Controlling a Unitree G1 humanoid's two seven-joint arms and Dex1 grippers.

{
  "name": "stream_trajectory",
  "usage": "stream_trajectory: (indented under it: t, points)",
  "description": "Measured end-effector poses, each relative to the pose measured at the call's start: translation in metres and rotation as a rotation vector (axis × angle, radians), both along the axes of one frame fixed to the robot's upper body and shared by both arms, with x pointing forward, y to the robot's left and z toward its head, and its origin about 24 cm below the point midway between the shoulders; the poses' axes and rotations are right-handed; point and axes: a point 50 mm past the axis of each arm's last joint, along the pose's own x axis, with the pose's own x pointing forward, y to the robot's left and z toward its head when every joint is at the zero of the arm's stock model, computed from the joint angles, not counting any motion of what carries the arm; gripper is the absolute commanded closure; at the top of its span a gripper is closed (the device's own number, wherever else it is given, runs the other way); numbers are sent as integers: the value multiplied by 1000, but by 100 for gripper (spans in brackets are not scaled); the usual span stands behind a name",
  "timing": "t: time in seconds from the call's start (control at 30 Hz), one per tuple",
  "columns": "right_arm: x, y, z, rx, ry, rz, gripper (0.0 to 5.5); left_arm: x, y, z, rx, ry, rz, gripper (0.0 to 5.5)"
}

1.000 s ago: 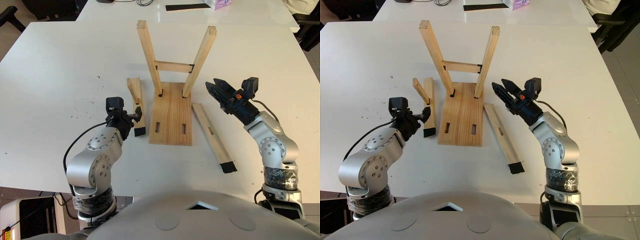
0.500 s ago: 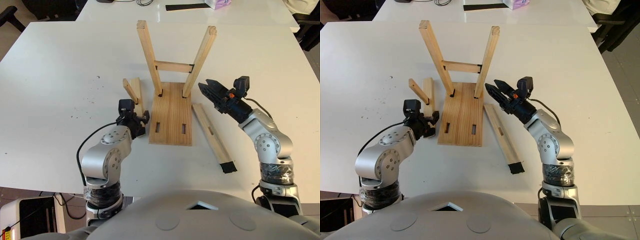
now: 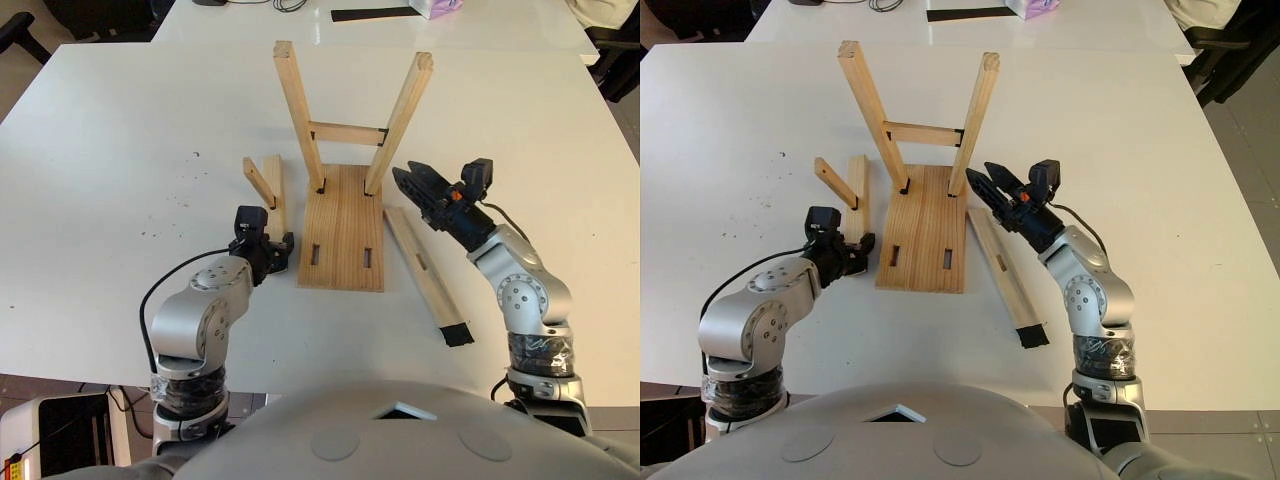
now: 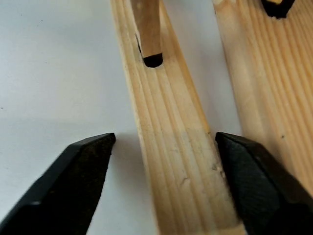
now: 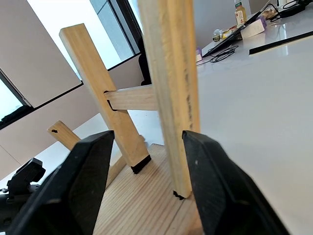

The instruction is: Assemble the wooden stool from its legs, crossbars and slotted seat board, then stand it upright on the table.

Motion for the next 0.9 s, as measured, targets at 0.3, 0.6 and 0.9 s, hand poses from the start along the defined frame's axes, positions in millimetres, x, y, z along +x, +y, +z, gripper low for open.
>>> stream_trajectory:
  t: [0.3,0.6,0.9]
  points:
    - [0,2,1,14,-14,-61,293,10,17,-1,17,-30,-14,343]
    - [40,-4,59,-65,-125,-243,293,71,73,51,-42,-405,375,346]
    - [85,16,147,-511,-574,-321,293,110,73,211,-545,-1149,194,346]
